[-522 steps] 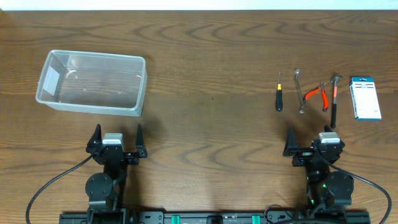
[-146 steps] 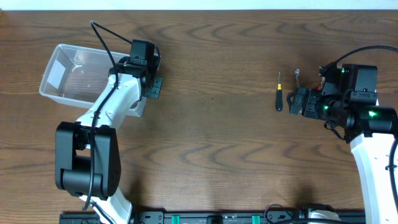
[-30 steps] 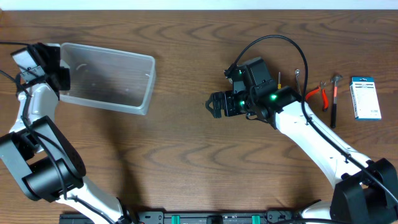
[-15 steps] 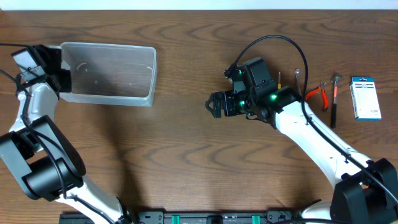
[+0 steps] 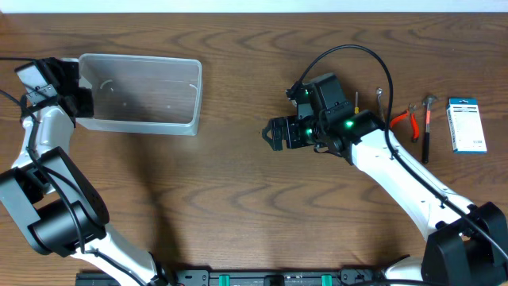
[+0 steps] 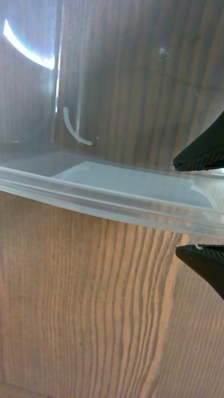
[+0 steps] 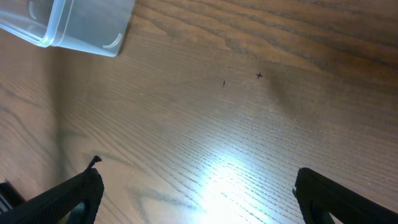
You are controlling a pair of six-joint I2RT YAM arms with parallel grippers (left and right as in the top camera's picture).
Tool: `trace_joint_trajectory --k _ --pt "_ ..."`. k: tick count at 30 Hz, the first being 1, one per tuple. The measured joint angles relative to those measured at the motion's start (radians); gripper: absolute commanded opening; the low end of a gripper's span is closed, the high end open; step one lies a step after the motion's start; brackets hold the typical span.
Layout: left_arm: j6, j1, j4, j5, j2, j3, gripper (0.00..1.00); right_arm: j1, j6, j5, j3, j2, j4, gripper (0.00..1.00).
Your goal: Pack container
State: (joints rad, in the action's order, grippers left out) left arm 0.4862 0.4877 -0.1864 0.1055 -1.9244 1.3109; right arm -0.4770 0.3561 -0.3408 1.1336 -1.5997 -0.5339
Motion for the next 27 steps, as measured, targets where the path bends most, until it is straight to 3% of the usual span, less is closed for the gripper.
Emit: trace_joint_trajectory --k 1,3,4,8,16,17,24,27 --pt "0.0 0.0 -0.004 0.0 0.0 0.0 0.32 0.0 0.0 0.0 0.0 0.0 0.0 0.99" --pt "0.0 0.0 -0.008 0.001 0.0 0.0 0.53 0.0 0.0 0.0 0.0 0.0 0.0 0.99" --pt "-0.001 0.0 -0.011 0.001 0.0 0.0 0.59 0.0 0.0 0.0 0.0 0.0 0.0 0.99" --pt "-0.018 0.0 -0.013 0.004 -0.001 0.0 0.63 0.0 0.0 -0.001 0.0 0.0 0.0 0.99" --pt "-0.042 0.0 -0.011 0.046 -0.05 0.0 0.62 0.0 0.0 -0.012 0.0 0.0 0.0 0.99" --pt "-0.042 0.0 -0.01 0.048 -0.057 0.0 0.59 0.0 0.0 -0.013 0.0 0.0 0.0 0.99" --pt "-0.04 0.001 -0.01 0.064 -0.081 0.0 0.06 0.0 0.002 -0.023 0.0 0.0 0.0 0.99" --pt "-0.044 0.001 0.004 0.064 -0.082 0.0 0.06 0.0 0.003 -0.024 0.0 0.0 0.0 0.99"
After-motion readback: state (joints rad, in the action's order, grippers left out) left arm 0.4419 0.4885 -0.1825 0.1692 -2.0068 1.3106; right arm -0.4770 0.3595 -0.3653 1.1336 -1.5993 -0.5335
